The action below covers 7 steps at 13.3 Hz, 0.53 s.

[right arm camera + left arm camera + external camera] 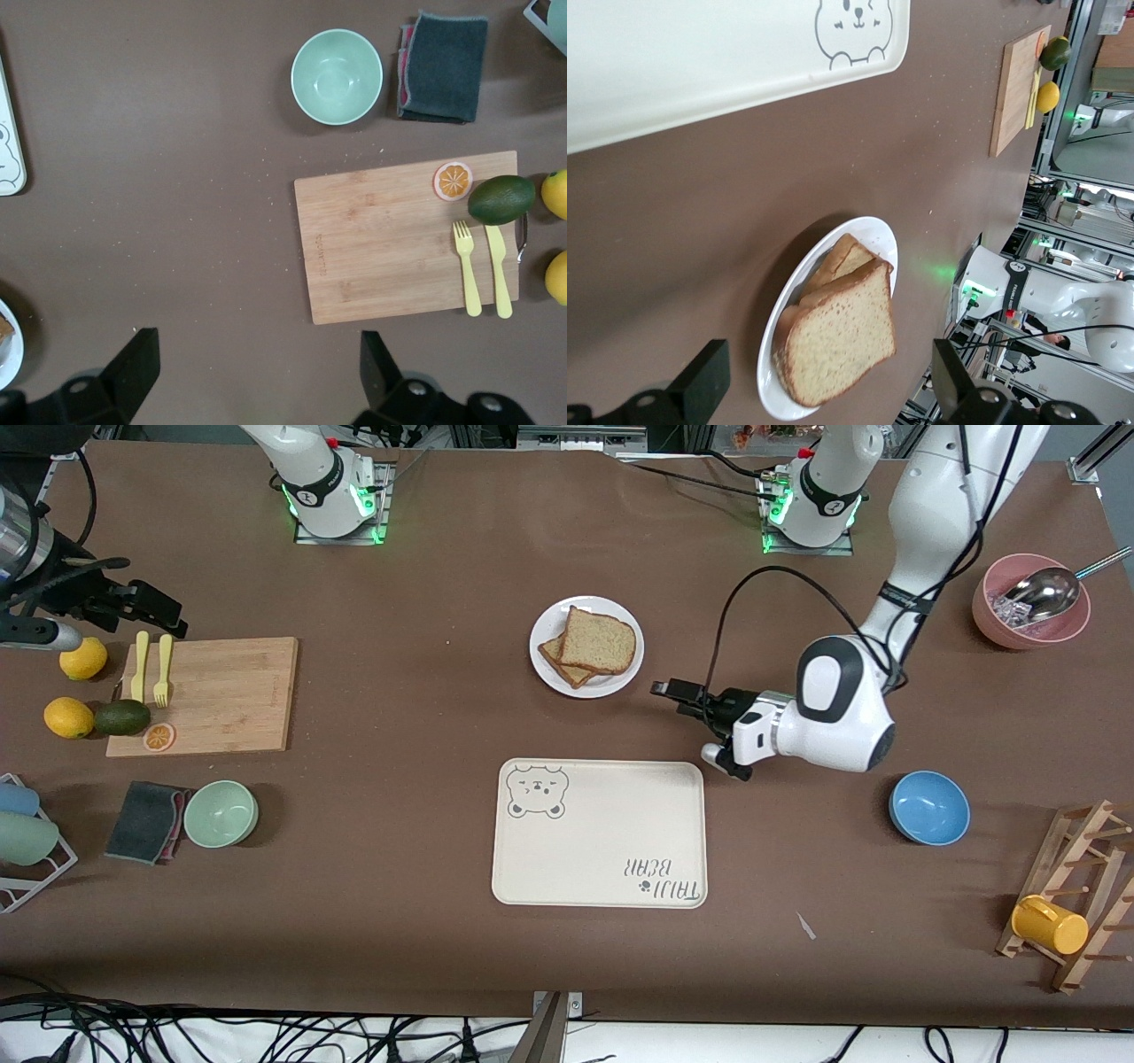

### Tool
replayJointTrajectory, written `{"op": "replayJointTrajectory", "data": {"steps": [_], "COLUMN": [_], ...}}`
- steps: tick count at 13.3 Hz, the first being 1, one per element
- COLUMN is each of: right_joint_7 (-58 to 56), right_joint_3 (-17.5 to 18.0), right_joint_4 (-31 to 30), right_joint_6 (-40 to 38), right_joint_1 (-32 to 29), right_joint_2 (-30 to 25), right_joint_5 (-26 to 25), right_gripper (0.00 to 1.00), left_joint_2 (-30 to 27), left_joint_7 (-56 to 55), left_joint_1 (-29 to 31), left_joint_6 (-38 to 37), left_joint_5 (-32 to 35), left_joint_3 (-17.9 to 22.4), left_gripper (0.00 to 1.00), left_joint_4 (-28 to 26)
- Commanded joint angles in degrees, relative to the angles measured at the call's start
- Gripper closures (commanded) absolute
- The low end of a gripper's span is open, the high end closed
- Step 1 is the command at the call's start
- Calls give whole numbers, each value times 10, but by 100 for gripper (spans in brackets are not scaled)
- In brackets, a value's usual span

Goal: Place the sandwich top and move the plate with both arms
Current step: 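Grasp the white plate rim with the left gripper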

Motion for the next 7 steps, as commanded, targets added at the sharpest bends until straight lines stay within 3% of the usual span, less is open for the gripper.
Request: {"op": "replayJointTrajectory", "data": {"steps": [1,3,7], "right_joint_7": [-42,-37,-31], "right_joint_3": [4,4,5], "right_joint_4": [8,8,16], "right_joint_6": [-12,-13,-23], "right_joint_1": [-9,-9,-7], "right_joint_2": [-1,-2,-1], "right_joint_5": [-25,-19,-23], "right_gripper": [0,0,0], "left_joint_2": [20,33,53], "left_joint_7": [56,64,79], "left_joint_1": [-5,-17,-44], "left_joint_6": [34,64,90], "left_joint_5": [-23,-23,-42], "left_joint_3": [-3,-3,-4], "left_gripper": [2,2,19], "left_joint_4": [-11,-18,-11]}}
